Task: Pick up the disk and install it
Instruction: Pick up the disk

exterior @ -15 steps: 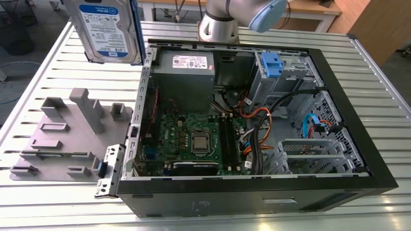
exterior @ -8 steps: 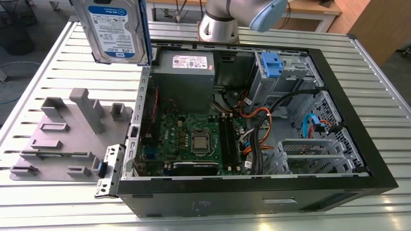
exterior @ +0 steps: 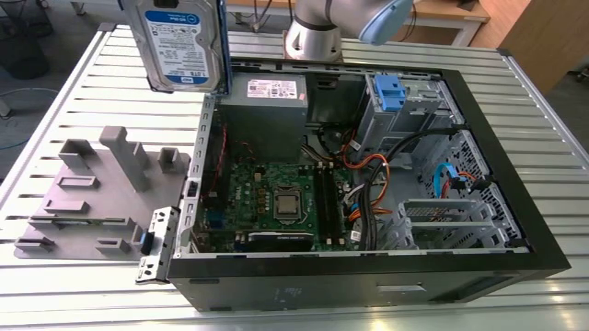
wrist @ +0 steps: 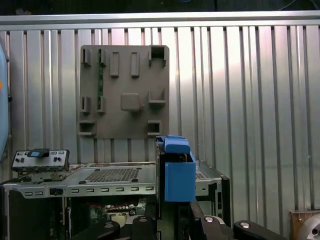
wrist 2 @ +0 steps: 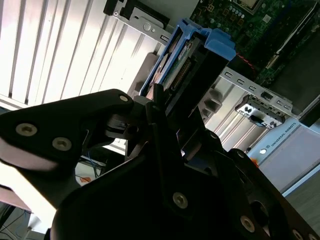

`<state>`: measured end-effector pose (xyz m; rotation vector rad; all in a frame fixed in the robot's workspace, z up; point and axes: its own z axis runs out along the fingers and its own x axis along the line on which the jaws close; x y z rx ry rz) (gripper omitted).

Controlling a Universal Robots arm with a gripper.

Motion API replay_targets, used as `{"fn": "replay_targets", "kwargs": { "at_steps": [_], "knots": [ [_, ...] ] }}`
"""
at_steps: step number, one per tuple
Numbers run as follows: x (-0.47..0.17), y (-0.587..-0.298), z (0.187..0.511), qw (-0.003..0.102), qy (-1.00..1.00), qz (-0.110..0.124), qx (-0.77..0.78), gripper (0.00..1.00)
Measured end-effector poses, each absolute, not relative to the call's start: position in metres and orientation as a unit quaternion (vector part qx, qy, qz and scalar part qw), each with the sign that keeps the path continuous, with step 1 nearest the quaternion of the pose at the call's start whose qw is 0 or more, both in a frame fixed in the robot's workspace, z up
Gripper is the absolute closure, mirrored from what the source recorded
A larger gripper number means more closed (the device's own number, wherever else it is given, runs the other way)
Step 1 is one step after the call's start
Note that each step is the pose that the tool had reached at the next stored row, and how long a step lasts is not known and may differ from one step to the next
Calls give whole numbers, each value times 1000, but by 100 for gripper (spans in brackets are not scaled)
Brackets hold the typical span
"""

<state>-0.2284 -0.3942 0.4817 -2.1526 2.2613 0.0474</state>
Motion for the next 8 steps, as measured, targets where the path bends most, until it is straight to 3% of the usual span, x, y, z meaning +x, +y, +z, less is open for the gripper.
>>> {"fn": "replay_targets", "kwargs": {
  "at_steps": [8],
  "knots": [
    [-208,-394,481,10,724,15,-689,65]
  ]
}}
